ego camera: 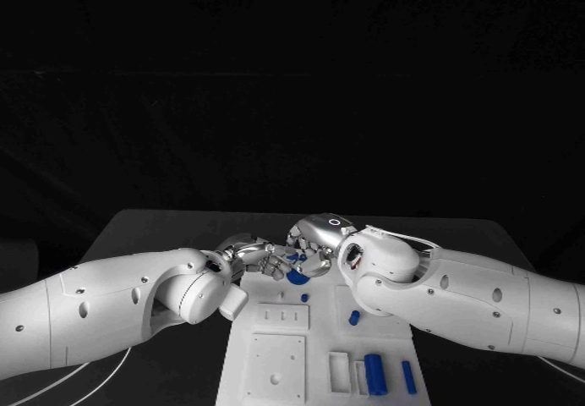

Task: Assemble the parts on the task board

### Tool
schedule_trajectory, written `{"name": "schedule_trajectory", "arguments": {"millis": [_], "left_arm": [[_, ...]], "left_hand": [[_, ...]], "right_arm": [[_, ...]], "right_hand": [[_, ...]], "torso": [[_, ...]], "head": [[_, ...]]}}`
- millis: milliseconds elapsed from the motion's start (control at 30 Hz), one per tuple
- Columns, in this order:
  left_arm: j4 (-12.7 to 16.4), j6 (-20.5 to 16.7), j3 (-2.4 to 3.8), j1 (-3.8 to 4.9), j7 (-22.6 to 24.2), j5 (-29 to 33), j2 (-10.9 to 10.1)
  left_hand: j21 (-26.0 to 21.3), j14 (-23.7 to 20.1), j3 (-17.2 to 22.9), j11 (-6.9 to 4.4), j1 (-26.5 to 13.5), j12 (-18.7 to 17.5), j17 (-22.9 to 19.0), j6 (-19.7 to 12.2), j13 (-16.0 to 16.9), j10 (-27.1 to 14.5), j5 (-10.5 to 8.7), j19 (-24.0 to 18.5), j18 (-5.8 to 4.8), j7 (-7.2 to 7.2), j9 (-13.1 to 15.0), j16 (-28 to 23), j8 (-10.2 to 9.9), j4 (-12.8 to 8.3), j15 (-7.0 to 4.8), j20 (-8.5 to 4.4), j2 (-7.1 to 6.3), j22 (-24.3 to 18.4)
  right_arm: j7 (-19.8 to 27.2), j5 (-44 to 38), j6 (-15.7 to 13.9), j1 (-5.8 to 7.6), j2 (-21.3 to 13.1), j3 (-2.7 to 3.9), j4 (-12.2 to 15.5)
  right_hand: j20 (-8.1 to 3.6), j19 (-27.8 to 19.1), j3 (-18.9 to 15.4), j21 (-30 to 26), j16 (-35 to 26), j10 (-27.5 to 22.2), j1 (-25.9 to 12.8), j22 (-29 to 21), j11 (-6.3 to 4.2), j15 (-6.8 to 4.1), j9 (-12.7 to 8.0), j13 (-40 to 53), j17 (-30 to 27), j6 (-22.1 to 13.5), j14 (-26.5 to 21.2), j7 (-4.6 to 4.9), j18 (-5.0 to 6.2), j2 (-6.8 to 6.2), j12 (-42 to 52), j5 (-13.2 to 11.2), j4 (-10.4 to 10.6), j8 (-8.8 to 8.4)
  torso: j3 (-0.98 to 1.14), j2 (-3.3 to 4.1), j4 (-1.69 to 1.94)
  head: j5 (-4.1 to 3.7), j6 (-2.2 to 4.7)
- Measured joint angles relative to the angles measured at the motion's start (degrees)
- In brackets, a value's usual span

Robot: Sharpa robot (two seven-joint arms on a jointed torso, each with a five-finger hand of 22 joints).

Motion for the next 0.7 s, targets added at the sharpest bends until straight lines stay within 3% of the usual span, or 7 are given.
{"name": "schedule_trajectory", "arguments": {"millis": [200,300,567,700], "left_arm": [[0.0,0.0,0.0,0.0,0.1,-0.2,0.0],[0.0,0.0,0.01,0.01,0.1,-0.3,0.0],[-0.1,0.0,0.01,0.01,-0.1,-1.0,0.1],[-0.1,-0.1,0.01,0.01,-0.2,-1.5,0.1]], "left_hand": [[0.0,0.6,1.1,-0.42,0.5,0.0,0.1,0.8,0.3,1.1,0.0,-0.2,0.0,-0.26,0.0,0.7,0.5,-0.7,-0.6,-0.2,0.45,0.0],[0.4,0.6,2.4,-0.71,1.8,0.1,0.3,1.5,0.6,1.8,0.0,-0.2,0.0,-0.67,0.1,1.1,0.9,-1.8,-0.58,-0.21,0.04,0.1],[0.7,1.0,4.6,-1.22,1.9,0.6,0.6,2.7,1.3,2.9,-0.02,0.0,-0.01,-1.04,0.4,2.0,1.2,-1.9,-0.61,-0.42,-0.1,0.3],[1.1,1.7,5.0,-1.74,1.7,1.4,0.9,2.9,1.9,4.2,-0.21,0.2,-0.01,-0.84,0.4,2.9,2.0,-2.3,-1.23,-0.63,-0.33,0.5]], "right_arm": [[0.0,0.0,0.3,-0.02,0.0,-0.01,0.0],[-0.1,0.0,0.4,-0.02,0.0,-0.02,0.0],[-0.2,0.0,0.5,-0.02,0.0,-0.03,0.1],[-0.2,0.0,0.5,-0.04,-0.1,-0.04,0.1]], "right_hand": [[0.01,0.0,0.0,0.0,0.0,0.0,0.0,0.0,0.0,0.0,0.0,0.0,0.0,0.0,0.0,0.01,0.0,0.0,0.0,0.0,0.0,0.0],[0.01,0.0,0.0,0.0,0.0,0.0,0.0,0.0,0.0,0.0,0.0,0.0,0.0,0.2,0.0,0.17,0.0,0.0,0.0,0.0,0.0,0.0],[0.01,0.0,0.0,0.0,0.0,0.0,0.0,0.0,0.0,0.01,0.0,0.0,0.0,0.2,0.0,0.17,0.0,0.0,0.0,0.0,0.0,0.04],[0.02,0.0,0.0,0.0,0.0,0.0,0.0,0.0,0.0,0.02,0.0,0.0,0.0,0.2,0.0,0.18,0.0,0.0,0.0,0.0,0.0,0.04]], "torso": [[0.01,-0.01,0.03],[0.01,-0.01,0.03],[0.0,0.0,0.03],[-0.02,0.0,0.03]], "head": [[-0.04,-0.08],[-0.04,-0.09],[0.0,-0.17],[0.04,-0.26]]}}
